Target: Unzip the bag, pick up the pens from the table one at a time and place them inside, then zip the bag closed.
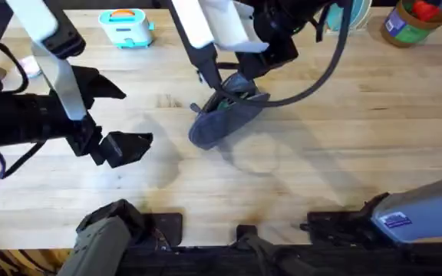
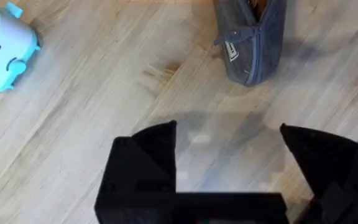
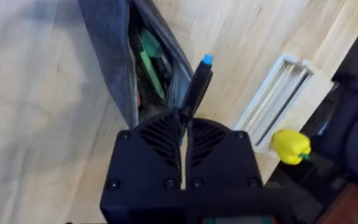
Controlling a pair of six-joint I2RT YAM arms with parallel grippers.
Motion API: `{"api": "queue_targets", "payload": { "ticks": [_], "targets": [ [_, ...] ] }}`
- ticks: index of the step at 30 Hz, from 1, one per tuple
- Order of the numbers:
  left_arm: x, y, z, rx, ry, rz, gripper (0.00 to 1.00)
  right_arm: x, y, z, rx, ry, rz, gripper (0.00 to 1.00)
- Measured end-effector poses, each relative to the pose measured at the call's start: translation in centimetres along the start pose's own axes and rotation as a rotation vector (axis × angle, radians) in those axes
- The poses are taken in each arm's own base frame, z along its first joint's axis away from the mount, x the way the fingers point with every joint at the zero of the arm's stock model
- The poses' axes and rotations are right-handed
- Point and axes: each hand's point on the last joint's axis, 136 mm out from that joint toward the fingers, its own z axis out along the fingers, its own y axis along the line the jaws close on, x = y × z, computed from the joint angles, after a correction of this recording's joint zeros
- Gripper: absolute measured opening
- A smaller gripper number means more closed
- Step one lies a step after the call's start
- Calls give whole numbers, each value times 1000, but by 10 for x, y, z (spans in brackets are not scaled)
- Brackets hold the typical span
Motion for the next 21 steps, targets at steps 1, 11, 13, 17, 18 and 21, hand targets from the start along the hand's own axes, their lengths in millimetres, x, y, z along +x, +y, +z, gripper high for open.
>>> {"api": "queue_targets", "payload": {
  "ticks": [1, 11, 13, 17, 18, 21],
  "targets": [
    [0, 0, 0, 0, 0, 0, 993, 0, 1, 1, -3, 0, -25, 30],
    [0, 0, 0, 0, 0, 0, 993, 14, 37, 51, -102, 6, -214, 31],
    [0, 0, 0, 0, 0, 0, 993, 18, 48, 65, -126, 7, -233, 31],
    [0, 0, 0, 0, 0, 0, 993, 19, 49, 67, -126, 6, -246, 31],
    [0, 0, 0, 0, 0, 0, 993, 19, 48, 67, -121, 6, -247, 31],
    [0, 0, 0, 0, 0, 0, 993, 18, 44, 68, -103, 5, -250, 30]
  ]
}}
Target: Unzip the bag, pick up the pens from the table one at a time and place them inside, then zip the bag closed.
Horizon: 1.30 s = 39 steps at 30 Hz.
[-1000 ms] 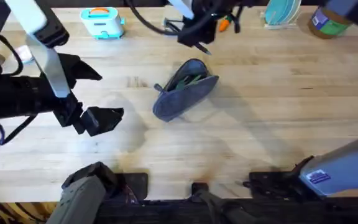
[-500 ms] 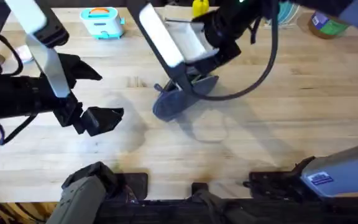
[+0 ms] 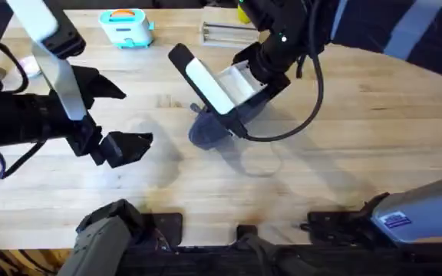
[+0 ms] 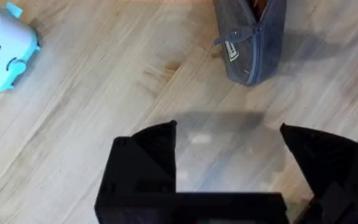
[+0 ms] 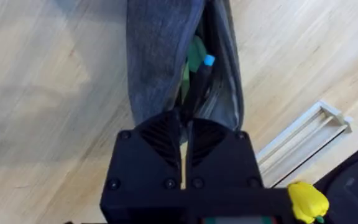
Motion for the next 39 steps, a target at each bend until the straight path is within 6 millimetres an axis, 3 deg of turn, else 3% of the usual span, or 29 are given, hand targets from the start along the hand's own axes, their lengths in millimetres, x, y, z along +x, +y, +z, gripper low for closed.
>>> {"api": "queue_targets", "payload": {
  "ticks": [9, 20, 29, 30, 31, 34, 39],
  "targets": [
    [0, 0, 0, 0, 0, 0, 993, 0, -8, 18, 4, -2, -10, 30],
    [0, 0, 0, 0, 0, 0, 993, -26, -4, 43, -47, -24, -77, 30],
    [0, 0, 0, 0, 0, 0, 993, -30, -2, 52, -68, -26, -89, 32],
    [0, 0, 0, 0, 0, 0, 993, -30, -2, 52, -68, -26, -86, 110],
    [0, 0, 0, 0, 0, 0, 993, -31, -3, 52, -62, -27, -91, 548],
    [0, 0, 0, 0, 0, 0, 993, -32, -2, 52, -66, -29, -93, 953],
    [0, 0, 0, 0, 0, 0, 993, -32, -2, 52, -67, -29, -91, 995]
  ]
}}
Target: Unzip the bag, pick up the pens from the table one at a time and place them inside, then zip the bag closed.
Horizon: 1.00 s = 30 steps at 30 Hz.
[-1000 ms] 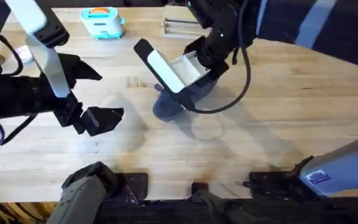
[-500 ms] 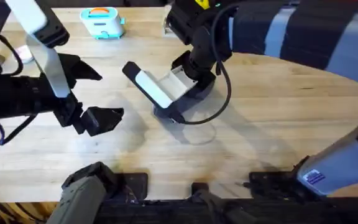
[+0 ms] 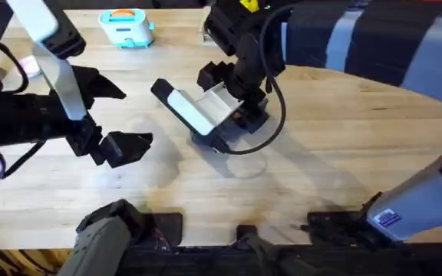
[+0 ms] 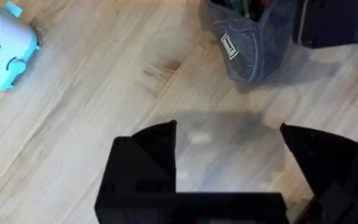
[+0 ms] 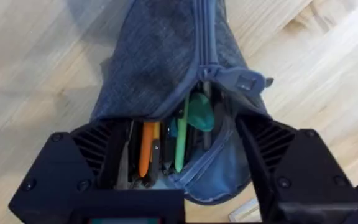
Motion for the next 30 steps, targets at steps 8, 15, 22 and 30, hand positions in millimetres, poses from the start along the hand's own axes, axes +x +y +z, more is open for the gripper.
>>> {"api": "queue_targets", "payload": {
  "ticks": [8, 15, 22, 30],
  "targets": [
    [0, 0, 0, 0, 0, 0, 993, -4, 0, -7, 9, -16, 49, 995],
    [1, -3, 0, 11, 3, -9, 993, -15, -9, -47, 111, -57, 219, 995],
    [1, -3, 1, 16, 3, 21, 993, -25, -14, -79, 183, -113, 366, 995],
    [10, 2, 13, 88, 16, 42, 993, -50, -24, -103, 215, -291, 589, 995]
  ]
}}
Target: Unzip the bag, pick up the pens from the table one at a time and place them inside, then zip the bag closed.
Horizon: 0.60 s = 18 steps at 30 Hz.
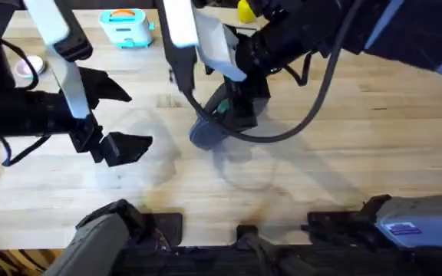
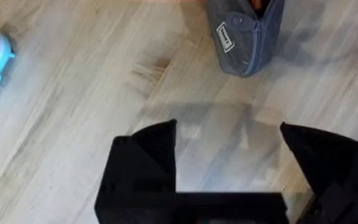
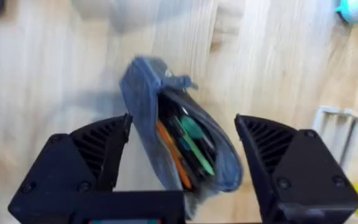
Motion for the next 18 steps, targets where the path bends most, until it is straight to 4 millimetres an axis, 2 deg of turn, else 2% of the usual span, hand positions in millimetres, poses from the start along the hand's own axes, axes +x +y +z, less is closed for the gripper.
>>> {"api": "queue_targets", "payload": {
  "ticks": [8, 18],
  "targets": [
    [2, 4, 14, 89, -47, 36, 993, -11, 1, 0, -19, -56, 165, 995],
    [6, 7, 25, 152, -71, 20, 993, -10, 4, 0, -31, -55, 204, 995]
  ]
}}
